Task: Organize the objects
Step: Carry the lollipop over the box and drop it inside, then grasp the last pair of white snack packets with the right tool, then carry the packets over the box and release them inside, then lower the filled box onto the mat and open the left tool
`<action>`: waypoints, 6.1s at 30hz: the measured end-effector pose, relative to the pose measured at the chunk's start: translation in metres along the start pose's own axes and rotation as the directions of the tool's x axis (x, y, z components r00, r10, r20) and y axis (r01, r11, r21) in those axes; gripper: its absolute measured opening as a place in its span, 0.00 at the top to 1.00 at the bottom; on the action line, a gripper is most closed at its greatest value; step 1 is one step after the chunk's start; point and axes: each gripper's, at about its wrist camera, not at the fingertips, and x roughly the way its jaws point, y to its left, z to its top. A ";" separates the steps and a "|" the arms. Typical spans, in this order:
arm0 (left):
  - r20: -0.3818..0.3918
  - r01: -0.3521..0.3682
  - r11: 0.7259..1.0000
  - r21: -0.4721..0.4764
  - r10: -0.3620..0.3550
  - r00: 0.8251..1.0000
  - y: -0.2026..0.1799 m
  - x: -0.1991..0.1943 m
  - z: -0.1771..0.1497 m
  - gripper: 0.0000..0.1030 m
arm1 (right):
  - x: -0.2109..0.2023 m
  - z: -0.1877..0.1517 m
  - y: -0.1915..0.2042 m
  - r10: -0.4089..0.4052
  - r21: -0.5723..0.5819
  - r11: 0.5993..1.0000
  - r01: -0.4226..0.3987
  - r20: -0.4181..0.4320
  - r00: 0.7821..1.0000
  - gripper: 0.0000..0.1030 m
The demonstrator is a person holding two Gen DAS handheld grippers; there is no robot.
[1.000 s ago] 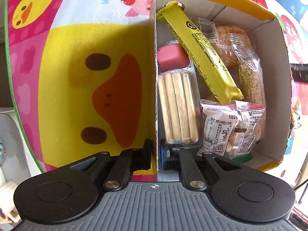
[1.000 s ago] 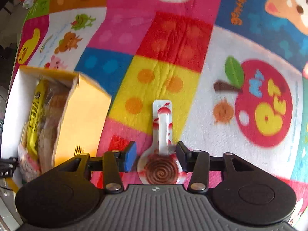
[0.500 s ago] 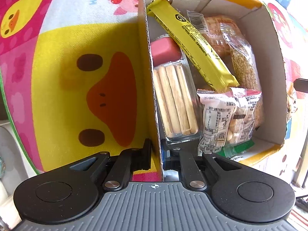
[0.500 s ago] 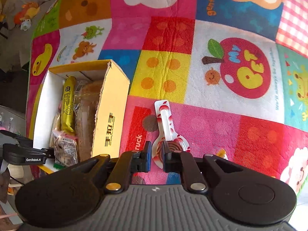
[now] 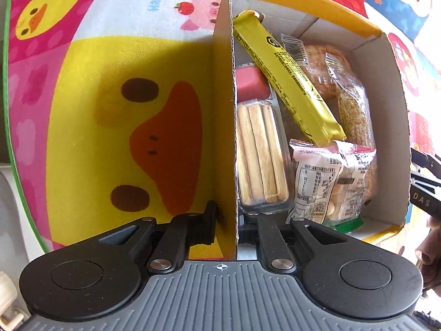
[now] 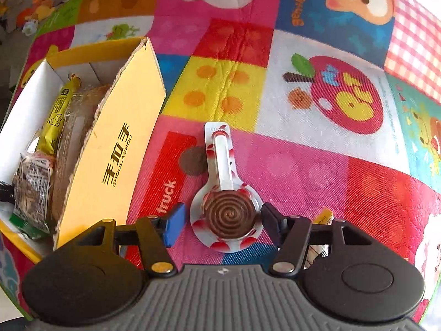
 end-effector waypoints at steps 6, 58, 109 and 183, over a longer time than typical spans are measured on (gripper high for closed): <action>-0.004 0.025 1.000 0.018 -0.025 1.000 0.002 -0.001 0.001 0.86 | -0.014 0.002 -0.001 0.027 0.027 0.999 -0.026 -0.018 0.999 0.49; -0.142 -0.037 0.999 -0.016 0.035 0.989 -0.013 0.014 0.053 0.89 | -0.125 -0.014 -0.052 0.025 0.315 0.948 0.052 -0.237 0.971 0.39; -0.090 -0.010 0.988 0.155 0.024 0.996 -0.035 -0.022 0.021 0.90 | -0.178 0.020 0.027 0.154 0.064 0.987 -0.145 -0.170 0.973 0.45; 0.255 0.075 0.997 -0.001 -0.072 0.964 -0.081 -0.010 0.098 0.87 | -0.044 0.081 -0.108 0.229 0.258 0.924 -0.282 0.218 0.949 0.58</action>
